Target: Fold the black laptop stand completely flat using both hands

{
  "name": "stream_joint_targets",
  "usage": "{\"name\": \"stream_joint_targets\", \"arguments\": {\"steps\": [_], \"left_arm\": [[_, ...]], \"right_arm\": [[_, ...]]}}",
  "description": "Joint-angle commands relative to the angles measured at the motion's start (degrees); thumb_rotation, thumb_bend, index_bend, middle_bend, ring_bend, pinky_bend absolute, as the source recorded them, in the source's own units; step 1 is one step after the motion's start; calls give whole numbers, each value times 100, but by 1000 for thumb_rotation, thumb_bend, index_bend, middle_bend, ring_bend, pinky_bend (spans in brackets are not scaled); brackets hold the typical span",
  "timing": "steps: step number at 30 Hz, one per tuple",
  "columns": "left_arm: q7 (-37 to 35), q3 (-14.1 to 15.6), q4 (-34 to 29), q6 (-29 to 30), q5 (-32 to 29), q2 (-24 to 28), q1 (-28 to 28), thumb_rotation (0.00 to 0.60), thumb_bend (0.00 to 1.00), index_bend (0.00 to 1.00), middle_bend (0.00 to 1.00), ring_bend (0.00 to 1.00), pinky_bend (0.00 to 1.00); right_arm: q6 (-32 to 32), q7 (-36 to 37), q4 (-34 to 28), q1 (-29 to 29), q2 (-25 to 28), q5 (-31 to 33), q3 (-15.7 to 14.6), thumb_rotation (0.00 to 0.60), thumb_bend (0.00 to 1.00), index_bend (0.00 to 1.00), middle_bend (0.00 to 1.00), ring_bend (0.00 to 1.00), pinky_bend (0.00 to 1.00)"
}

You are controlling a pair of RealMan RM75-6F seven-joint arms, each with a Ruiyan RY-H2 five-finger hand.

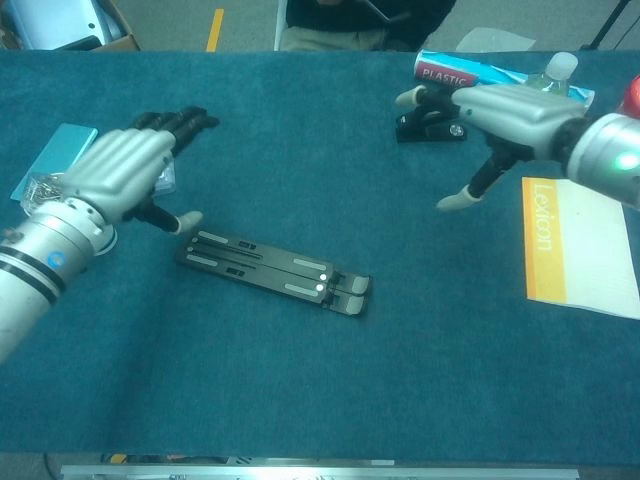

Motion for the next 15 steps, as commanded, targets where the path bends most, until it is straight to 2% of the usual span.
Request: {"name": "stream_joint_targets", "arguments": {"steps": [1, 8, 15], "left_arm": [[-776, -84, 97, -206, 356, 517, 56, 600, 247, 0, 0, 0, 0], [-2115, -55, 648, -11, 1118, 1028, 315, 600, 247, 0, 0, 0, 0], [-2406, 92, 962, 298, 1507, 1374, 579, 600, 247, 0, 0, 0, 0]], "right_arm": [[296, -136, -55, -257, 133, -230, -103, 579, 82, 0, 165, 0, 0], [1139, -412, 22, -950, 211, -738, -276, 600, 109, 0, 144, 0, 0], [1912, -658, 343, -1637, 89, -1267, -424, 600, 119, 0, 140, 0, 0]]}}
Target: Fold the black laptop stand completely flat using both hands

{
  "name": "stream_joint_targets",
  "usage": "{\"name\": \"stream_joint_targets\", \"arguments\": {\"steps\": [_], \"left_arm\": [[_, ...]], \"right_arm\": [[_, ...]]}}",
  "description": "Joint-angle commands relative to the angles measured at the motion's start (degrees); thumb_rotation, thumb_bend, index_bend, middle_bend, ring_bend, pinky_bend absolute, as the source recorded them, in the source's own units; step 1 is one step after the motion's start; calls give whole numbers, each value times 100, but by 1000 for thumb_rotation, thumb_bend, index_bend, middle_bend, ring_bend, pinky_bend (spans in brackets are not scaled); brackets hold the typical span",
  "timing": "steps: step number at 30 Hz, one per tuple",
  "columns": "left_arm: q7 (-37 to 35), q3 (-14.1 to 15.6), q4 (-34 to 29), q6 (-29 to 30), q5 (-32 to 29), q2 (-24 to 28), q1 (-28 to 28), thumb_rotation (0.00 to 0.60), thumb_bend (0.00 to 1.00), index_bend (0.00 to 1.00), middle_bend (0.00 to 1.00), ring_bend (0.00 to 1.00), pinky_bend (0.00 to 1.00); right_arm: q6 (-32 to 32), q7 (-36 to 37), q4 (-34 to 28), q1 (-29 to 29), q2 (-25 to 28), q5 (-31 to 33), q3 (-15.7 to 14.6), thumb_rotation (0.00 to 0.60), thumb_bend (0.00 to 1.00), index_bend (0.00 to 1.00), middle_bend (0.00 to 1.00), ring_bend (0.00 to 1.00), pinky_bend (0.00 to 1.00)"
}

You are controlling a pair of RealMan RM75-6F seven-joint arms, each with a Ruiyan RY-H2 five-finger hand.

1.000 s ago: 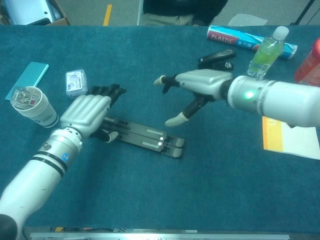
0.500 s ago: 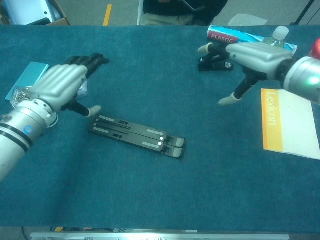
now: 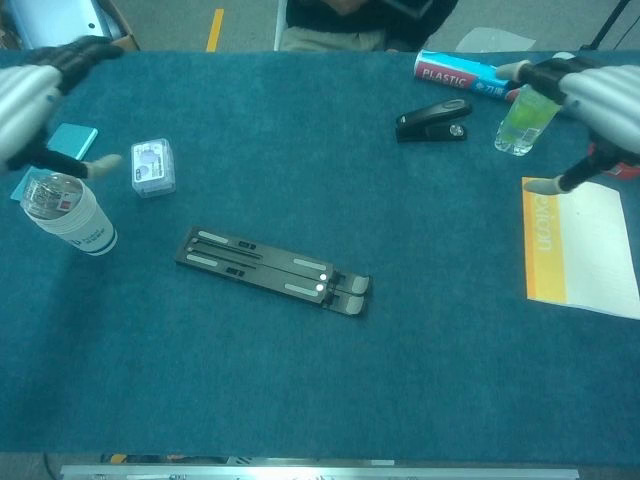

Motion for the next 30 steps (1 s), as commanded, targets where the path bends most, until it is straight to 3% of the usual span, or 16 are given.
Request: {"name": "stream_joint_targets", "arguments": {"steps": [1, 9, 17, 30], "left_arm": [[-93, 107, 104, 150, 132, 165, 158, 600, 247, 0, 0, 0, 0], [-144, 397, 267, 647, 538, 434, 595, 600, 247, 0, 0, 0, 0], [-186, 425, 268, 1078, 612, 656, 979, 600, 247, 0, 0, 0, 0], [128, 585, 32, 1174, 679, 941, 1343, 600, 247, 0, 0, 0, 0]], "right_arm": [[390, -174, 188, -378, -76, -328, -112, 600, 120, 0, 140, 0, 0], [907, -192, 315, -1007, -94, -764, -223, 600, 137, 0, 140, 0, 0], [1329, -235, 284, -1557, 15, -1089, -237, 600, 137, 0, 140, 0, 0], [1104, -39, 428, -1844, 58, -1299, -56, 600, 136, 0, 140, 0, 0]]}}
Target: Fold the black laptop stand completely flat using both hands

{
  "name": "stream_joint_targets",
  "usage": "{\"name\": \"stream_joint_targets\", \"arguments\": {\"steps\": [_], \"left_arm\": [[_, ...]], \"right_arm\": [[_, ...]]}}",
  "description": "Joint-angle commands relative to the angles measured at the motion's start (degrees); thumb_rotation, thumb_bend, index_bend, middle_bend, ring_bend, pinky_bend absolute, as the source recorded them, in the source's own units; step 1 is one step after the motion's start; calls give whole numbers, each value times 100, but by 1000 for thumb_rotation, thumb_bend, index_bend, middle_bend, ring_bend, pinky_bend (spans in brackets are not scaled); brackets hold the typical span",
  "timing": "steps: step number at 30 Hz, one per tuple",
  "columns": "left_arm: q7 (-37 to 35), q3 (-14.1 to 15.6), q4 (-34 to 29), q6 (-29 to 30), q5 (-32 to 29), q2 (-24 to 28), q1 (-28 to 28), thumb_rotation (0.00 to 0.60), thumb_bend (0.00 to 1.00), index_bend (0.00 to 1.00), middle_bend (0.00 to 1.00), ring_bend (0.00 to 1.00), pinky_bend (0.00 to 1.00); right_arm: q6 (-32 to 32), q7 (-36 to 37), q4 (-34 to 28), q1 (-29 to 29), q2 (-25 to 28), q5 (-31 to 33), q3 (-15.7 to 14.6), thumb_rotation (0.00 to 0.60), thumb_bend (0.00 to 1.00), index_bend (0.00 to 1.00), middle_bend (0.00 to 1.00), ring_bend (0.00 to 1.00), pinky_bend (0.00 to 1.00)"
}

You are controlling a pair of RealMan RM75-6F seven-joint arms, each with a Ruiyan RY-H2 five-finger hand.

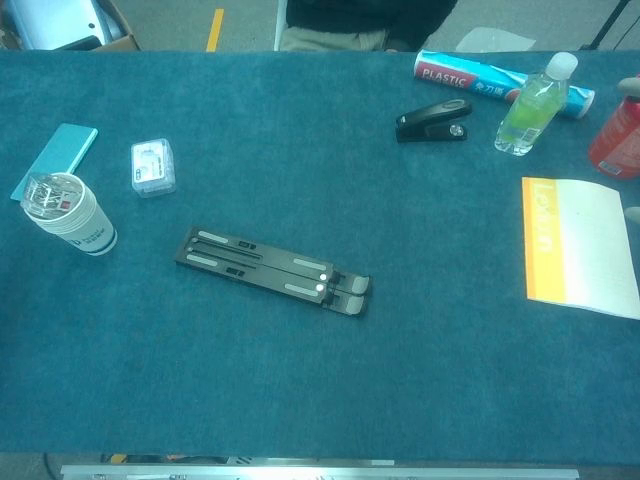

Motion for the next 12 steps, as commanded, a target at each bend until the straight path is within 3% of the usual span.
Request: {"name": "stream_joint_targets", "arguments": {"steps": [1, 12], "left_arm": [[77, 13, -73, 1, -22, 51, 54, 600, 247, 0, 0, 0, 0], [-6, -63, -148, 117, -63, 133, 267, 600, 247, 0, 0, 0, 0]], "right_arm": [[-54, 38, 24, -42, 11, -67, 35, 600, 136, 0, 140, 0, 0], [-88, 31, -70, -234, 76, -311, 162, 600, 136, 0, 136, 0, 0]]}}
